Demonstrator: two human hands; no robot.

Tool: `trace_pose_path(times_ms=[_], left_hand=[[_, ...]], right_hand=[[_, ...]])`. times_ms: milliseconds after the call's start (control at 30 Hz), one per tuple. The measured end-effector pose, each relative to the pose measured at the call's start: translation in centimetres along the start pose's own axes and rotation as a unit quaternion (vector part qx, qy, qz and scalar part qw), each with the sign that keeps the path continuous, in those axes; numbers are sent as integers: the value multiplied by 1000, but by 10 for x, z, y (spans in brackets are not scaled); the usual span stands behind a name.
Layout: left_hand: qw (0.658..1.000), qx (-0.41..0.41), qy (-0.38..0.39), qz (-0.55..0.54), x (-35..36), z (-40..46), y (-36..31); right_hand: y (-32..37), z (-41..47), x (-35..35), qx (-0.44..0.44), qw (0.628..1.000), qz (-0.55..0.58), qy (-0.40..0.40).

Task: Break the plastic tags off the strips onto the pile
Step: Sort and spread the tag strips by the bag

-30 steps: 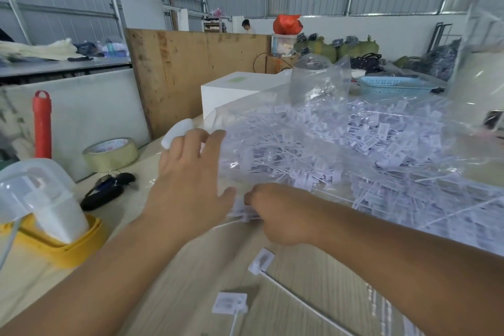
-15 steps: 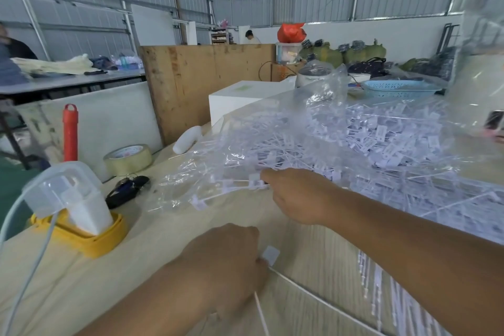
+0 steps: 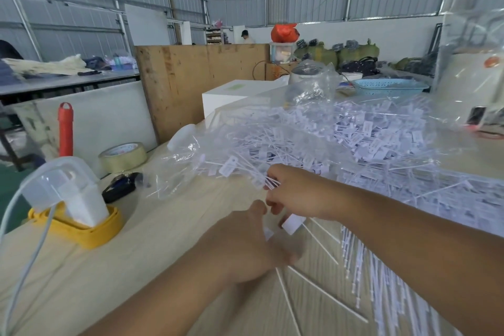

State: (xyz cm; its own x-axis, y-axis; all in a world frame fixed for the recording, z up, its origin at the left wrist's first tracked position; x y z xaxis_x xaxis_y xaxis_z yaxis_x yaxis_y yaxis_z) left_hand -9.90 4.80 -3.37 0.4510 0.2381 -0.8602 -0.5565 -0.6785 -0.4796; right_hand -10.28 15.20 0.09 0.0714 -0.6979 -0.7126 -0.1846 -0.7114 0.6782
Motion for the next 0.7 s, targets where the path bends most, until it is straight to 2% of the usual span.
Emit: trace_pose_path(times_ms=[133, 267, 333, 400, 467, 533, 633, 700], left_hand=[[997, 16, -61, 55, -3, 7, -12], [996, -20, -73, 55, -5, 19, -4], [994, -36, -86, 62, -7, 26, 0], [991, -47, -100, 74, -7, 28, 0], [988, -50, -111, 90, -6, 29, 0], [987, -54, -117, 101, -5, 28, 0], [987, -61, -123, 78, -9, 26, 1], [991, -63, -103, 57, -11, 27, 3]], right_hand=[[-16, 0, 0, 42, 994, 99, 6], [-24, -5, -11, 41, 961, 271, -18], [-30, -5, -15, 49, 954, 294, -28], [-35, -7, -16, 76, 974, 209, -40], [-39, -12, -15, 116, 993, 0, -31], [-37, -16, -10, 128, 980, -153, -19], [-27, -21, 9, 125, 970, -204, 39], [-25, -23, 16, 146, 970, -180, 67]])
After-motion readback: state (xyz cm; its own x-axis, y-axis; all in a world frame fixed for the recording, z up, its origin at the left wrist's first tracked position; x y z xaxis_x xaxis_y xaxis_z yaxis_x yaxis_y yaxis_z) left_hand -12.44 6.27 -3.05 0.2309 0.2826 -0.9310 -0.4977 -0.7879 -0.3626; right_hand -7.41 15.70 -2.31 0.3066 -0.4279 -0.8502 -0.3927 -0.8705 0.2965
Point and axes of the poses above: each hand's wrist, its own z-axis towards the middle knuckle, its own x-axis out of the palm, y = z × x, the point moved 9 cm from there along z, towards the middle knuckle, and after that the axes turned 6 degrees about y, right-handed, at the moved point
